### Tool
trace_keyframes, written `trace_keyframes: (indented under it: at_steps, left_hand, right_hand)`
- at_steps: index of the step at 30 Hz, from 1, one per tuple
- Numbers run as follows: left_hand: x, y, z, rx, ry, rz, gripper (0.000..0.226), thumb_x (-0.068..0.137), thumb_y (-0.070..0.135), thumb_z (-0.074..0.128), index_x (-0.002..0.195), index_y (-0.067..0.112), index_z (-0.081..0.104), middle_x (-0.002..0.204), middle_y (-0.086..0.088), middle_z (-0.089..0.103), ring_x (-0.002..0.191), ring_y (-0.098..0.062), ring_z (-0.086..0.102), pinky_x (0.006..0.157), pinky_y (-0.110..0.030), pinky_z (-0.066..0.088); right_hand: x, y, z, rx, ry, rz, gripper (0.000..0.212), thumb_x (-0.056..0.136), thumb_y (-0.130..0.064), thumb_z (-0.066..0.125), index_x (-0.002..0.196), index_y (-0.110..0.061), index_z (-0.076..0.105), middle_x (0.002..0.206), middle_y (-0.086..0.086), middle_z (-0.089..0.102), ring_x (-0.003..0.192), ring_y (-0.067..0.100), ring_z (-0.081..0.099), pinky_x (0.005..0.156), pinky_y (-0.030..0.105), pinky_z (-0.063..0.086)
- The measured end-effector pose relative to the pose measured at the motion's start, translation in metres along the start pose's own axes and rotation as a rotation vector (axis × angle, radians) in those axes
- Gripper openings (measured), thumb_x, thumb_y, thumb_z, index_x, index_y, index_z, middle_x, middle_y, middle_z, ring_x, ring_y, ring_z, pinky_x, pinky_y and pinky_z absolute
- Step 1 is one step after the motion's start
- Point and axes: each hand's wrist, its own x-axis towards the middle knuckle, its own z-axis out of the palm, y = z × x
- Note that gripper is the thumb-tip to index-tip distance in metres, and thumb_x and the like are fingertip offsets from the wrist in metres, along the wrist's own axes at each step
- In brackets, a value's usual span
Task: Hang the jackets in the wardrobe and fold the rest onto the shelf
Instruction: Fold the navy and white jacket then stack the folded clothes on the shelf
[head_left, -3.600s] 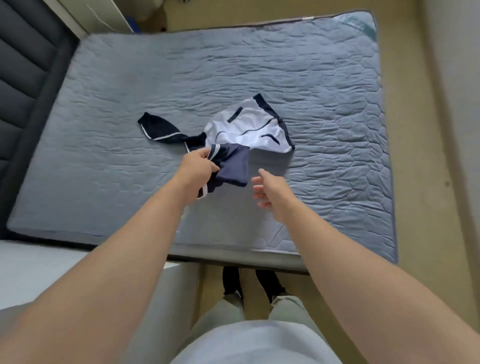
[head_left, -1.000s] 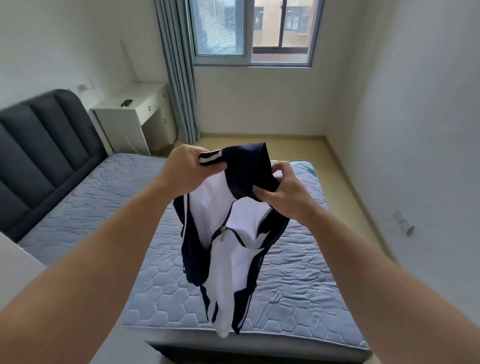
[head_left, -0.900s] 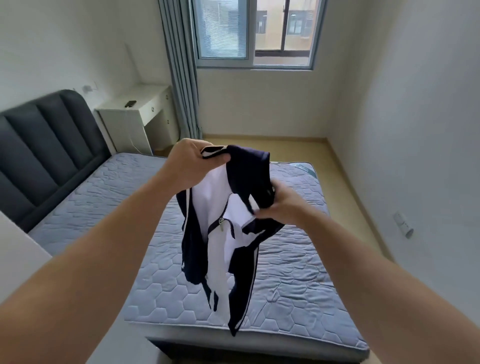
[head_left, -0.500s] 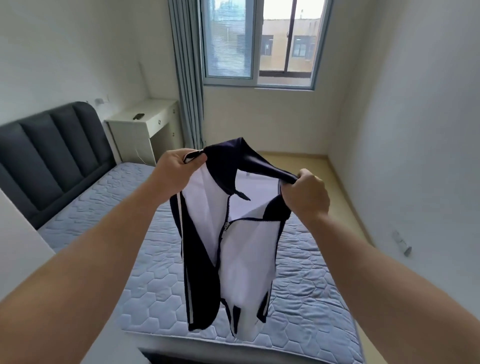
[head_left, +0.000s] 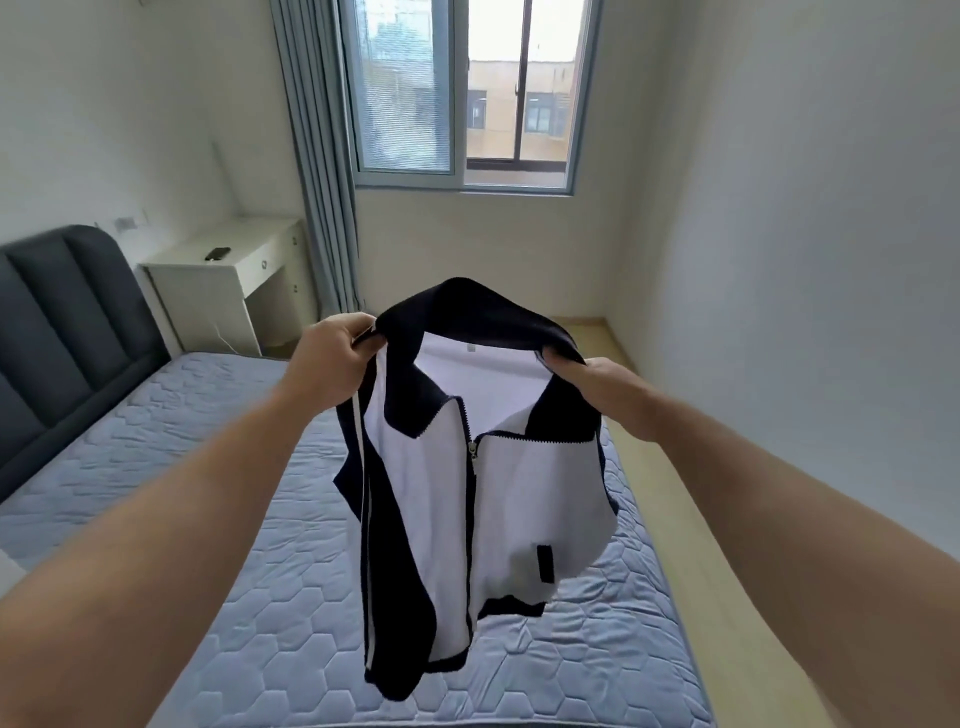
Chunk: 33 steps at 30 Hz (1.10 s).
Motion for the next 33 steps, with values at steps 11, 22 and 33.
trace_keyframes:
  at_steps: [11,22,33]
  left_hand:
    - [0.014,-0.023,0.014,0.037,0.008,-0.132,0.02,0.09,0.008,0.057,0.089,0.021,0.072,0.072,0.008,0.068,0.07,-0.022,0.069,0.065,-0.031,0.056]
    - [0.017,-0.039,0.031,0.417,-0.302,0.133,0.012,0.098,0.018,0.059,0.094,0.008,0.054,0.089,-0.015,0.063,0.083,-0.038,0.061,0.072,-0.045,0.049]
    - [0.027,-0.027,0.035,0.409,-0.276,0.127,0.023,0.098,0.015,0.06,0.08,0.002,0.06,0.082,-0.019,0.066,0.079,-0.04,0.062,0.066,-0.04,0.044]
  right_hand:
    - [0.014,0.011,-0.005,-0.624,-0.036,-0.109,0.016,0.089,-0.013,0.067,0.103,-0.011,0.058,0.107,0.003,0.063,0.101,0.026,0.061,0.086,0.036,0.052]
    - [0.029,0.025,-0.024,-0.673,0.092,-0.091,0.024,0.08,-0.039,0.081,0.077,-0.021,0.066,0.077,-0.002,0.06,0.073,0.021,0.055,0.065,0.029,0.046]
    - [0.028,0.034,-0.051,-0.73,0.222,-0.074,0.026,0.092,-0.035,0.069,0.073,-0.018,0.064,0.078,0.0,0.061,0.077,0.024,0.054,0.066,0.03,0.041]
